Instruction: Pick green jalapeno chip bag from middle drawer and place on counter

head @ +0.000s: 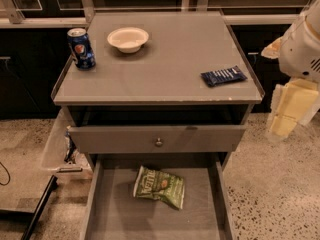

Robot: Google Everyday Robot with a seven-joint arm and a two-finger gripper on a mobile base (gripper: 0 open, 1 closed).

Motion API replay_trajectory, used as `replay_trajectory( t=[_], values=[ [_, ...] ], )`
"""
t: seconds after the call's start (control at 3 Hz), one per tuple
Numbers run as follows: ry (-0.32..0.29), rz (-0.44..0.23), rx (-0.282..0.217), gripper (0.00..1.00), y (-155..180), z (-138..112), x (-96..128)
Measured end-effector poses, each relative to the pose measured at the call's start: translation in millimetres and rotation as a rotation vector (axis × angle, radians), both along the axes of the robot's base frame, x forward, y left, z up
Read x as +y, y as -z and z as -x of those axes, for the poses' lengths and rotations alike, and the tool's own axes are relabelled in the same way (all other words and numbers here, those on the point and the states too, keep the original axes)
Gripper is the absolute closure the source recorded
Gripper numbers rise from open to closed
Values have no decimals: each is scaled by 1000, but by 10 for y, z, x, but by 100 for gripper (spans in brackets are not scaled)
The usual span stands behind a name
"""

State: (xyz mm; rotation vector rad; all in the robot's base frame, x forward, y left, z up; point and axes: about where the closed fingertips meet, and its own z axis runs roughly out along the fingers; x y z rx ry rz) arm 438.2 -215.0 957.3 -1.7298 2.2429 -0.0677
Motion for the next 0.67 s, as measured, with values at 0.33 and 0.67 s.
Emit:
replay_trajectory(
  t=[0.33,0.67],
  values=[
    [-10,4,22,0,425,-3,38],
    [-9,22,72,0,938,-22,3]
  ],
)
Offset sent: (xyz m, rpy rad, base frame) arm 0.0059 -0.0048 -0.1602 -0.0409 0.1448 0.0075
